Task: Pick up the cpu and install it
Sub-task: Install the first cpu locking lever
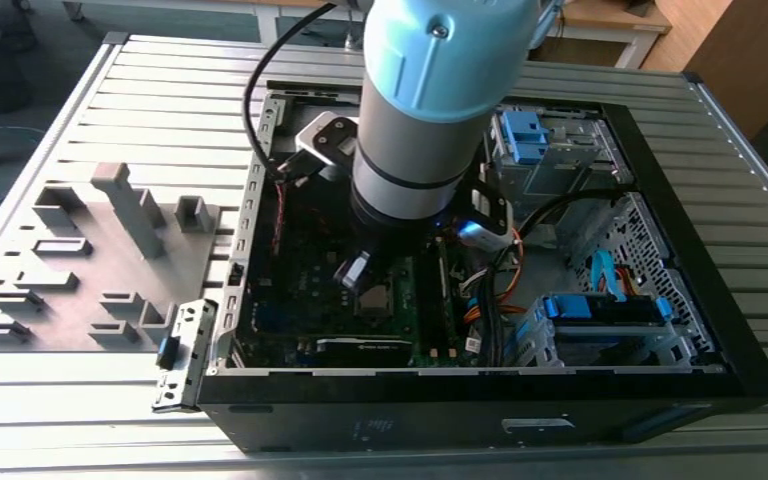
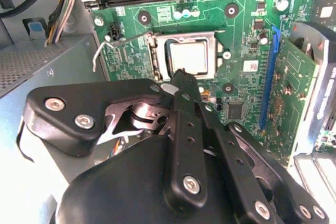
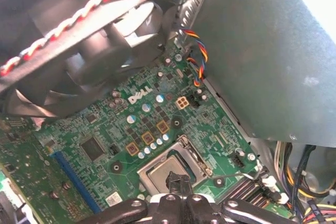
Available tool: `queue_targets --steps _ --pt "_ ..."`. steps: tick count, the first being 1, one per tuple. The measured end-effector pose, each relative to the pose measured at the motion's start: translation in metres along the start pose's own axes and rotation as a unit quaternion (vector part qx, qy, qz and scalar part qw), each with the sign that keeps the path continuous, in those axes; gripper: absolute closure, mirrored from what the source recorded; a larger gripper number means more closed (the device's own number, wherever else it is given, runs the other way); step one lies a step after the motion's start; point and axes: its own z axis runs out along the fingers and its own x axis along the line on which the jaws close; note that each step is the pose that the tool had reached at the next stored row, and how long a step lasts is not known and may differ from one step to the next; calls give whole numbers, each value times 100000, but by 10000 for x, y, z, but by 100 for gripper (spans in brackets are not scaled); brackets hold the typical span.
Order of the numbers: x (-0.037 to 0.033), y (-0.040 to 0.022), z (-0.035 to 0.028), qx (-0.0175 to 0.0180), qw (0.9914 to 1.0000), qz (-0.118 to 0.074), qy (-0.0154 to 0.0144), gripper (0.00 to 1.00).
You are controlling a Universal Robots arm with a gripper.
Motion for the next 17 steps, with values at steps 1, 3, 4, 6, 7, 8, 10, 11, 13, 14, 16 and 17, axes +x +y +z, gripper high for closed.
queue_targets --steps 1,3,4,6,7,8,10,11,13,14,16,17 --pt "-8 -9 0 -1 100000 1 2 89" --pt "-33 -38 0 3 100000 0 6 89" --pt "-50 -58 -1 0 100000 5 4 89" --pt "-89 -107 -1 2 100000 3 -1 89" --pt "-109 -132 -2 2 100000 4 2 89" --pt "-129 -156 -3 3 100000 5 9 89" --pt "-170 -191 -2 -3 100000 -1 -1 89" --pt "-186 -198 0 -3 100000 -1 -4 89" --pt "-213 -205 1 -3 100000 -5 0 89" --pt "-217 -207 2 -27 100000 -27 -89 89" --pt "-224 -207 3 -97 99999 -58 -402 89" --pt "-228 -208 2 -131 99999 -75 -511 89"
